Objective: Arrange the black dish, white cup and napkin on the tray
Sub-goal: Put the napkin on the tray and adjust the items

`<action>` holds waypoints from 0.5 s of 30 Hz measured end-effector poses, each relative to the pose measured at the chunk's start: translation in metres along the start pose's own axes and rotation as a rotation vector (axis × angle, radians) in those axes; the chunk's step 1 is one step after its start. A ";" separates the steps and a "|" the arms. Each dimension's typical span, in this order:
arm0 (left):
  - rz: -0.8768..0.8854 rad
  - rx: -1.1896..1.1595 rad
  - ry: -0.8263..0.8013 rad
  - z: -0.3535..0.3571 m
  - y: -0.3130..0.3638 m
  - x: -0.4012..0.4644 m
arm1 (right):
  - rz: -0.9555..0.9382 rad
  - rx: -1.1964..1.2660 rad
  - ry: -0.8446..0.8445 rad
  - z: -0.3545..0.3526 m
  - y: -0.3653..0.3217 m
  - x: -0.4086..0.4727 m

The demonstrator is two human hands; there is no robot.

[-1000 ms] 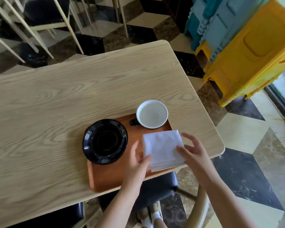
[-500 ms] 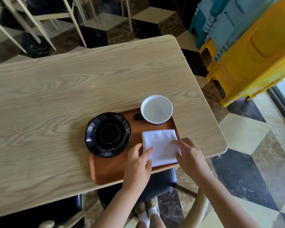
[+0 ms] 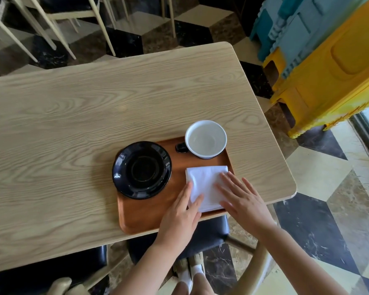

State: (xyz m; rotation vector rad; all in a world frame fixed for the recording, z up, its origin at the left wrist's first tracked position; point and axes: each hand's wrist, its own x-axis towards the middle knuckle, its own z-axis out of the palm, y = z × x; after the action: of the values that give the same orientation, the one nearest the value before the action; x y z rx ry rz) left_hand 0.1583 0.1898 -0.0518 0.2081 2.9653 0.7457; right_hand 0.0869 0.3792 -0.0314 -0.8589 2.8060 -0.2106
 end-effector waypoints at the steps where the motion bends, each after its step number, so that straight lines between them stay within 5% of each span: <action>1: 0.000 0.003 -0.008 0.001 0.000 -0.002 | -0.003 0.003 -0.002 0.000 0.000 0.000; 9: 0.023 0.085 0.001 -0.010 -0.001 -0.013 | 0.042 0.058 0.081 0.001 -0.020 0.003; 15: -0.141 0.142 0.141 -0.051 -0.034 -0.022 | -0.145 0.074 0.156 -0.002 -0.072 0.040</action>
State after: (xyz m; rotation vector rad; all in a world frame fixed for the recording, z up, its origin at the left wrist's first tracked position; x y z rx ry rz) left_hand 0.1705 0.1330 -0.0229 -0.0474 3.1269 0.5560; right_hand 0.0924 0.2974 -0.0217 -1.0730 2.8564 -0.4184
